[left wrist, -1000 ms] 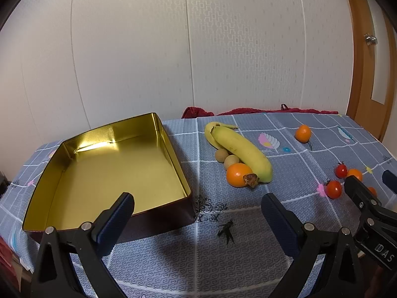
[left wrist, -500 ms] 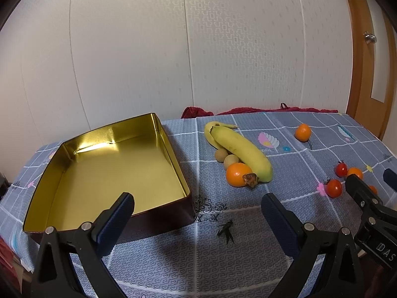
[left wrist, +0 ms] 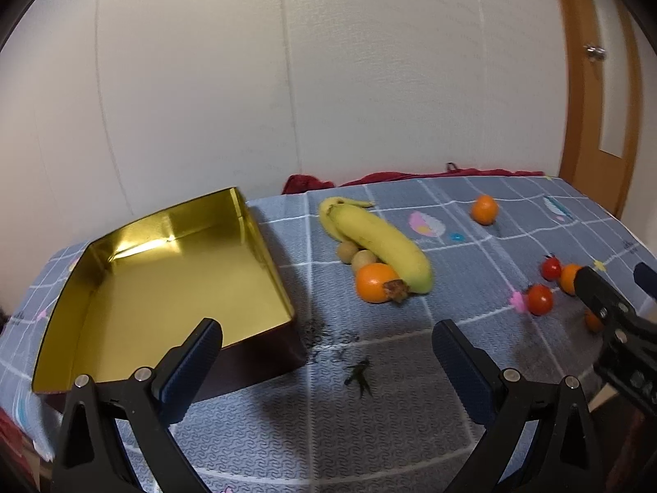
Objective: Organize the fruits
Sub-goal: 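Grasp the large mandarin orange with the right tool while the left tool approaches a cherry tomato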
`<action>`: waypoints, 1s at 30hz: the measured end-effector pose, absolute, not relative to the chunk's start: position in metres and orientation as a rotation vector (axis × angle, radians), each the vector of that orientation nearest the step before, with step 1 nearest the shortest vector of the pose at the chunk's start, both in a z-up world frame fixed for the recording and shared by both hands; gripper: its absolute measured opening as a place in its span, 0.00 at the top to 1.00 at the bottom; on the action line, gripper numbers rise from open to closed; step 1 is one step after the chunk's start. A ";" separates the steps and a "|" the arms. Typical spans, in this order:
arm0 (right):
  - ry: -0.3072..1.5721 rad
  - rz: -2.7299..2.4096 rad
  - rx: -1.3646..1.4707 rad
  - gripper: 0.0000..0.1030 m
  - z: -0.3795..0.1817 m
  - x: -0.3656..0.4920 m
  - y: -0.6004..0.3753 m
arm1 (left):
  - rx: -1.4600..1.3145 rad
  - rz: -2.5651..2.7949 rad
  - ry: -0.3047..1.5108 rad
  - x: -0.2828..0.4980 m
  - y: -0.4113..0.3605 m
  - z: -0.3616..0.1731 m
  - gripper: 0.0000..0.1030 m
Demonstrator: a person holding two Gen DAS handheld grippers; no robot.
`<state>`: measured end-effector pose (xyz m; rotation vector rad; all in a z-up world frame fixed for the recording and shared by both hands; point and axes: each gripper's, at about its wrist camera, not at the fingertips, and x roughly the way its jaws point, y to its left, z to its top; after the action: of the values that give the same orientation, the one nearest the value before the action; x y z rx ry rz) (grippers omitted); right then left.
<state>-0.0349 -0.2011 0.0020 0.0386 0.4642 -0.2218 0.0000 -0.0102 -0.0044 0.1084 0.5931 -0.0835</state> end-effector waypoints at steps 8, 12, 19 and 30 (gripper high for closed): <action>0.519 -0.285 0.139 0.13 -0.005 -0.042 -0.247 | 0.226 -0.256 0.502 -0.027 -0.038 -0.005 0.00; 0.549 -0.304 0.172 0.16 -0.009 -0.042 -0.265 | 0.263 -0.341 0.512 -0.033 -0.053 -0.008 0.00; 0.611 -0.296 0.223 0.23 -0.019 -0.037 -0.289 | 0.207 -0.426 0.595 -0.032 -0.060 -0.016 0.00; 0.747 -0.232 0.173 0.42 -0.039 -0.011 -0.278 | 0.167 -0.428 0.629 -0.028 -0.058 -0.020 0.00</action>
<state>-0.0105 -0.2779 -0.0394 0.1730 0.7469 -0.2325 -0.0275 -0.0578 -0.0202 0.1671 0.6286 -0.4282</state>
